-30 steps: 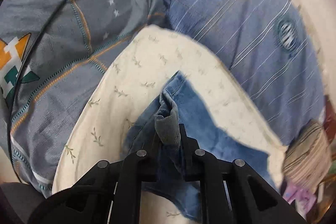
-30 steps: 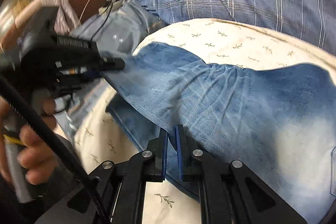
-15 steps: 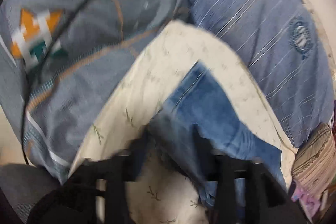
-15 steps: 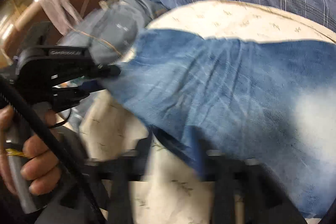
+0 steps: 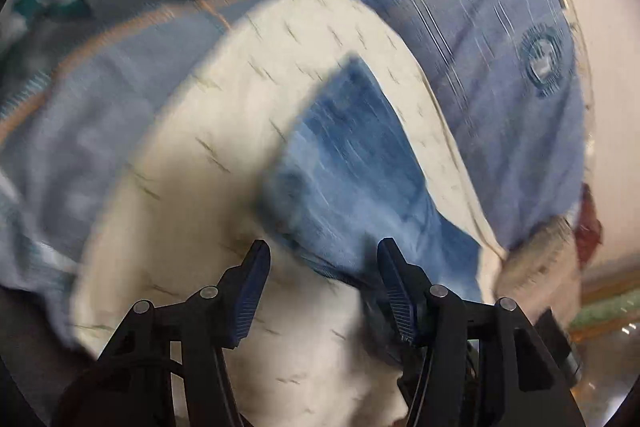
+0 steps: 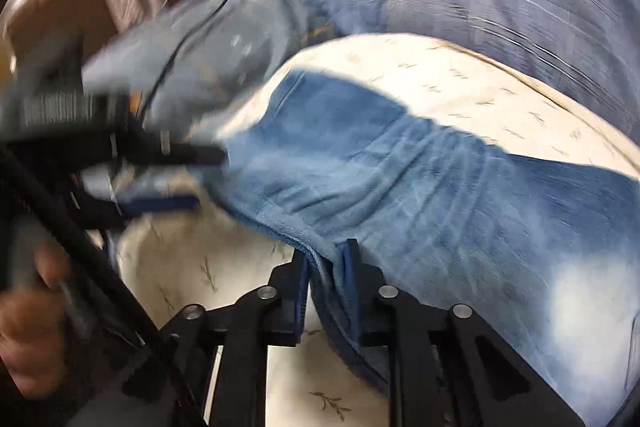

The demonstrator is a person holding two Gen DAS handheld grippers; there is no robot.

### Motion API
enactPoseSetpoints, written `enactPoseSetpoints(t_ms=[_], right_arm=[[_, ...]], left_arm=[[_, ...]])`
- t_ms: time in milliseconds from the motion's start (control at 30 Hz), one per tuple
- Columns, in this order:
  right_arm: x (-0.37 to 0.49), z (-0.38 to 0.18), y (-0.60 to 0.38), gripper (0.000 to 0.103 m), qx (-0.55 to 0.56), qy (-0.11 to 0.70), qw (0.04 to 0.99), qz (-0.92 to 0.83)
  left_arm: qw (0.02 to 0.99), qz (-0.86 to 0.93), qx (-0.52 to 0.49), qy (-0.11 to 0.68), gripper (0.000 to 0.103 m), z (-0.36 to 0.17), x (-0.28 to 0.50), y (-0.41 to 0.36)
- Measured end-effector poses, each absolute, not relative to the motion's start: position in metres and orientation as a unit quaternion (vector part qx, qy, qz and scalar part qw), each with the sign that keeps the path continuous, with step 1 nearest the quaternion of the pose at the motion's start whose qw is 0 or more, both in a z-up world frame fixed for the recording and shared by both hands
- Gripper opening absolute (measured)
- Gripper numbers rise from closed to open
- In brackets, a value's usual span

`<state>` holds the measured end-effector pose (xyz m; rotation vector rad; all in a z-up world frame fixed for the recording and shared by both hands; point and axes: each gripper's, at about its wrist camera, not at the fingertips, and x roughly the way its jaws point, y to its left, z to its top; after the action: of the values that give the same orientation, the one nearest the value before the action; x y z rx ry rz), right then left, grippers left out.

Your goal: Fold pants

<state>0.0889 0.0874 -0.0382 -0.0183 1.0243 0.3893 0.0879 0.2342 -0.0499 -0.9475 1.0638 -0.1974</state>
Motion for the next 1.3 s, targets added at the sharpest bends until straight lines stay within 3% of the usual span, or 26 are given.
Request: enactPoseSetpoints(t_ms=[200,233,267,433,567,700,767,867,933,1033,1133,1300], right_arm=[[0.087,-0.047,0.085,0.015,-0.001,0.507,0.843,0.179],[0.087,-0.05,0.085,0.014,0.001,0.508,0.842,0.179],[0.087,-0.051,0.084,0.014,0.005,0.508,0.842,0.178],[0.093,-0.049,0.087,0.01,0.012,0.51,0.839,0.188],[0.081,-0.017,0.089,0.01,0.005,0.466,0.863,0.196],[0.083,-0.033,0.094,0.01,0.006,0.487,0.851,0.198],[0.087,-0.062,0.097,0.012,0.01,0.521,0.831,0.194],[0.083,-0.063,0.081,0.022,0.079,0.515,0.829,0.204],[0.084,-0.055,0.068,0.046,0.111,0.524,0.818,0.21],[0.073,-0.026,0.031,0.066,0.159,0.505,0.825,0.197],[0.057,0.003,-0.019,0.073,0.19,0.48,0.839,0.175],[0.03,0.032,-0.119,0.077,0.224,0.443,0.863,0.089]], left_arm=[[0.731,-0.085,-0.46,0.496,0.053,-0.069,0.108,0.217],[0.738,-0.068,-0.456,0.493,0.049,-0.07,0.11,0.22],[0.744,-0.058,-0.451,0.49,0.037,-0.07,0.109,0.221],[0.81,-0.028,-0.406,0.422,0.015,-0.032,0.091,0.226],[0.877,-0.014,-0.349,0.33,0.012,0.016,0.06,0.221],[0.831,0.049,-0.327,0.448,0.01,-0.029,0.082,0.217],[0.799,0.067,-0.345,0.488,0.012,-0.051,0.086,0.224],[0.803,0.059,-0.368,0.465,0.014,-0.043,0.083,0.228],[0.827,0.069,-0.333,0.448,0.021,-0.03,0.081,0.221],[0.856,0.082,-0.281,0.426,0.026,-0.012,0.061,0.204],[0.893,0.106,-0.209,0.384,0.044,0.01,0.043,0.175],[0.936,0.04,-0.121,0.329,0.056,0.034,0.008,0.114]])
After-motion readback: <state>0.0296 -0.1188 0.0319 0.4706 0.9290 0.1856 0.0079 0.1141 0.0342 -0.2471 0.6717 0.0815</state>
